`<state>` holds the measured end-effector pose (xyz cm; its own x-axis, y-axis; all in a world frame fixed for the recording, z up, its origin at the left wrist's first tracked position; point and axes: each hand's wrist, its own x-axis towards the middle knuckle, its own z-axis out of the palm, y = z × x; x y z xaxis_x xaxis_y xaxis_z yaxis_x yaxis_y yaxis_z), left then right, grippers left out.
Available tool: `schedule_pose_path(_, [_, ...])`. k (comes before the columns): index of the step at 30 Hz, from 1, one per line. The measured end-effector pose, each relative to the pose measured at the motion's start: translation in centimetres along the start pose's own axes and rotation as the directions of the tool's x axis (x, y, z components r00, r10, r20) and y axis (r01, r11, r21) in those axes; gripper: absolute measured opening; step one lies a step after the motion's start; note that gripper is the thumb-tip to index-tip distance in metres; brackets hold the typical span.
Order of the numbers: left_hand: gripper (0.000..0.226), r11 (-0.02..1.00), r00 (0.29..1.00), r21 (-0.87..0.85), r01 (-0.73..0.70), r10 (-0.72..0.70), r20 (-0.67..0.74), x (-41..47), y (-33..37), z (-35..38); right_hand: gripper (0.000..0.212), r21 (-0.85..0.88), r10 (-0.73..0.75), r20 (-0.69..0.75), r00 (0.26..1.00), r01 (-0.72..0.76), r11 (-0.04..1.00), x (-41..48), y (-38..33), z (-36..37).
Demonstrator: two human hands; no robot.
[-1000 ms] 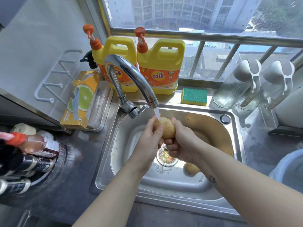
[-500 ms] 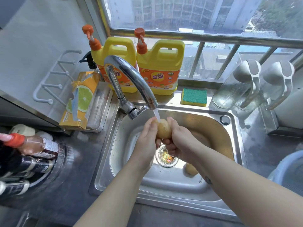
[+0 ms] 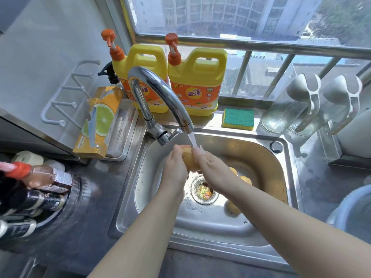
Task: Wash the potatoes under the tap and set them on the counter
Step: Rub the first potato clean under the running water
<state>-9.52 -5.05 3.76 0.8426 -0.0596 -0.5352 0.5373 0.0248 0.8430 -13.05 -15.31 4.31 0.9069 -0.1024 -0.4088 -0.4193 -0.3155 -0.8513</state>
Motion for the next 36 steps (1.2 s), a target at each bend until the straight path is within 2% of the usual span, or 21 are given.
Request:
schedule_pose_path(1, [0.043, 1.000, 1.000, -0.019, 0.020, -0.020, 0.006, 0.1, 0.2, -0.2, 0.047, -0.055, -0.020, 0.014, 1.000, 0.021, 0.998, -0.2, 0.2, 0.1])
schedule_pose_path(2, [0.043, 0.999, 0.999, -0.035, 0.041, -0.041, 0.020, 0.0, 0.5, -0.4, 0.053, -0.111, -0.030, 0.007, 1.000, 0.030, 0.993, -0.4, 0.3, 0.2])
schedule_pose_path(4, [0.042, 0.997, 0.996, -0.045, 0.054, -0.051, 0.079, -0.2, 0.8, -0.7, 0.071, -0.115, -0.013, -0.057, 0.998, 0.007, 0.993, -0.7, 0.8, 0.5])
schedule_pose_path(6, [0.038, 0.997, 0.986, -0.076, 0.030, -0.017, 0.167, -0.6, 0.8, -0.9, 0.059, -0.002, -0.023, -0.109, 0.994, 0.023, 1.000, -1.0, 0.8, 0.6])
schedule_pose_path(8, [0.033, 0.992, 0.968, -0.125, 0.006, 0.025, 0.248, -0.8, 0.4, -1.2, 0.042, 0.137, -0.036, -0.086, 0.996, 0.048, 0.989, -1.1, 0.2, 0.4])
schedule_pose_path(10, [0.033, 0.988, 0.943, -0.153, -0.022, 0.071, 0.325, -0.8, 0.0, -1.7, 0.042, 0.241, -0.038, -0.057, 0.998, 0.051, 0.969, -0.9, -0.1, 0.0])
schedule_pose_path(12, [0.038, 0.991, 0.918, -0.108, -0.078, 0.114, 0.380, -0.5, -0.4, -2.4, 0.042, 0.342, 0.052, -0.028, 0.998, -0.039, 0.939, -0.7, -0.2, -0.2])
schedule_pose_path(14, [0.047, 0.986, 0.906, 0.042, -0.161, 0.131, 0.402, -0.3, -0.4, -3.0, 0.046, 0.469, 0.202, 0.019, 0.979, -0.187, 0.863, -0.6, -0.2, -0.2])
schedule_pose_path(16, [0.066, 0.953, 0.897, 0.196, -0.230, 0.130, 0.422, -0.4, -0.5, -2.9, 0.060, 0.539, 0.300, 0.069, 0.951, -0.289, 0.791, -0.6, -0.1, -0.3])
schedule_pose_path(18, [0.073, 0.943, 0.904, 0.211, -0.257, 0.157, 0.398, -0.5, -0.6, -2.5, 0.069, 0.572, 0.311, 0.103, 0.945, -0.312, 0.759, -0.5, 0.1, -0.4])
schedule_pose_path(21, [0.074, 0.947, 0.935, 0.189, -0.259, 0.197, 0.294, -0.6, -0.5, -1.3, 0.066, 0.575, 0.279, 0.096, 0.955, -0.282, 0.768, -0.6, 0.1, -0.5])
schedule_pose_path(23, [0.065, 0.959, 0.957, 0.175, -0.223, 0.181, 0.228, -0.8, -0.2, -0.4, 0.057, 0.564, 0.245, 0.078, 0.966, -0.245, 0.789, -0.9, 0.3, -0.2])
schedule_pose_path(25, [0.043, 0.991, 0.982, 0.053, -0.120, 0.111, 0.152, -1.2, 0.2, 0.4, 0.051, 0.540, 0.198, 0.042, 0.979, -0.189, 0.820, -1.2, 0.7, 0.1])
schedule_pose_path(27, [0.029, 0.983, 0.990, -0.147, 0.106, -0.090, 0.111, -1.1, 0.7, 0.7, 0.045, 0.495, 0.139, 0.005, 0.990, -0.123, 0.860, -1.4, 1.1, 0.3])
schedule_pose_path(29, [0.030, 0.887, 0.932, -0.299, 0.353, -0.306, 0.194, -1.2, 1.6, 0.5, 0.041, 0.484, 0.084, 0.017, 0.996, -0.082, 0.871, -1.6, 1.7, 0.4])
schedule_pose_path(30, [0.030, 0.848, 0.904, -0.325, 0.419, -0.354, 0.241, -1.3, 2.0, 0.3, 0.039, 0.491, 0.065, 0.039, 0.997, -0.076, 0.868, -1.8, 2.0, 0.3])
schedule_pose_path(33, [0.029, 0.859, 0.904, -0.316, 0.403, -0.320, 0.283, -1.5, 2.2, -0.5, 0.041, 0.445, 0.004, 0.096, 0.995, -0.046, 0.894, -1.8, 2.9, -0.2])
schedule_pose_path(36, [0.028, 0.937, 0.948, -0.196, 0.290, -0.254, 0.189, -1.7, 1.6, -0.7, 0.045, 0.317, -0.073, 0.143, 0.987, 0.024, 0.948, -1.6, 3.1, -1.5])
